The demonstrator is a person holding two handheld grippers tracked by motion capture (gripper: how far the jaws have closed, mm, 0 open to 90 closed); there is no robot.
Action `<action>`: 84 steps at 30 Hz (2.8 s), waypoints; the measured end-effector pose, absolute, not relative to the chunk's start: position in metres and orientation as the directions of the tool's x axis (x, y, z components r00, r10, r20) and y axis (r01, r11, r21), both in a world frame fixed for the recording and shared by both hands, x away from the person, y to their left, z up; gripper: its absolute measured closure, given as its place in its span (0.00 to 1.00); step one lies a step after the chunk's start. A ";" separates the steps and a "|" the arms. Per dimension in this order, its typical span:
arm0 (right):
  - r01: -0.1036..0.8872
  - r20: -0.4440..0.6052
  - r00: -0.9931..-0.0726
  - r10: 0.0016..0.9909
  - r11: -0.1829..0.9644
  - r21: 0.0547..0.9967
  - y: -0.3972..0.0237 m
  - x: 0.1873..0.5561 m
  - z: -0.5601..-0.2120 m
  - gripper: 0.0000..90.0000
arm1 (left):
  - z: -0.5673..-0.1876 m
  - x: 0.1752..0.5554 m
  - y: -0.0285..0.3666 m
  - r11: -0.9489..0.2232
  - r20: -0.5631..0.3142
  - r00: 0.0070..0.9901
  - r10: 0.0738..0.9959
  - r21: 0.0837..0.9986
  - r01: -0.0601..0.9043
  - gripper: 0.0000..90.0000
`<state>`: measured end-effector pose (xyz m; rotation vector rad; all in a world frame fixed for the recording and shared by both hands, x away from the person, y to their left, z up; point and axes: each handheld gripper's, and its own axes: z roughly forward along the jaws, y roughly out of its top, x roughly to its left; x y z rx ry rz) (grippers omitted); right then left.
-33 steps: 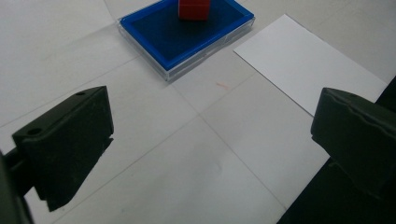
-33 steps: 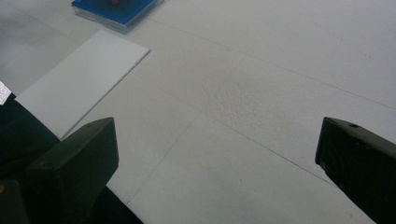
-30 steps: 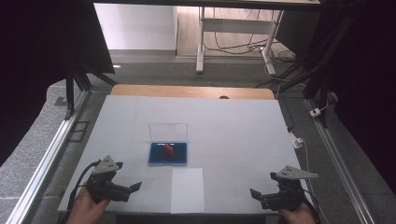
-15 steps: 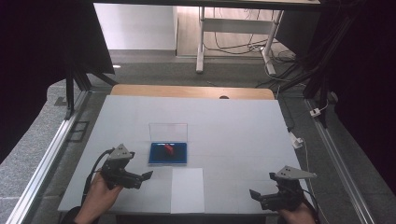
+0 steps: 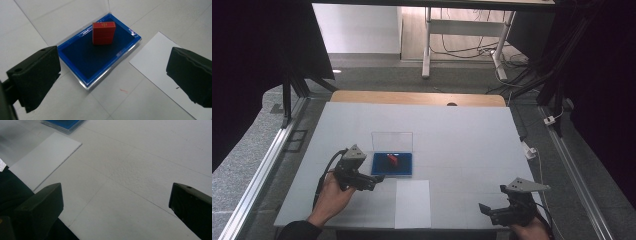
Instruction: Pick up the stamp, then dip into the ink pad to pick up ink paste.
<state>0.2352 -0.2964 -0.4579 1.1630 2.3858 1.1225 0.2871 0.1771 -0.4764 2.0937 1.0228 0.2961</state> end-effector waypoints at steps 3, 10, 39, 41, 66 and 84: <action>0.557 0.098 -0.646 0.757 0.380 0.738 -0.296 0.235 -0.458 0.00 | -0.477 0.292 0.172 -0.395 -0.102 0.653 0.750 0.723 0.566 0.00; 0.556 0.094 -0.651 0.753 0.389 0.734 -0.295 0.235 -0.458 0.00 | -0.481 0.306 0.161 -0.430 -0.073 0.672 0.737 0.716 0.550 0.00; 0.549 0.086 -0.664 0.743 0.406 0.730 -0.294 0.235 -0.459 0.00 | -0.497 0.352 0.126 -0.532 -0.012 0.685 0.728 0.620 0.577 0.46; 0.549 0.084 -0.664 0.743 0.408 0.730 -0.294 0.235 -0.459 0.00 | -0.497 0.351 0.125 -0.535 -0.016 0.690 0.724 0.619 0.575 0.52; 0.543 0.078 -0.672 0.737 0.418 0.728 -0.293 0.234 -0.459 0.00 | -0.481 0.348 0.135 -0.508 -0.046 0.709 0.704 0.665 0.547 0.64; 0.548 0.081 -0.671 0.737 0.420 0.723 -0.293 0.235 -0.459 0.00 | -0.473 0.347 0.126 -0.495 -0.055 0.729 0.682 0.699 0.516 0.64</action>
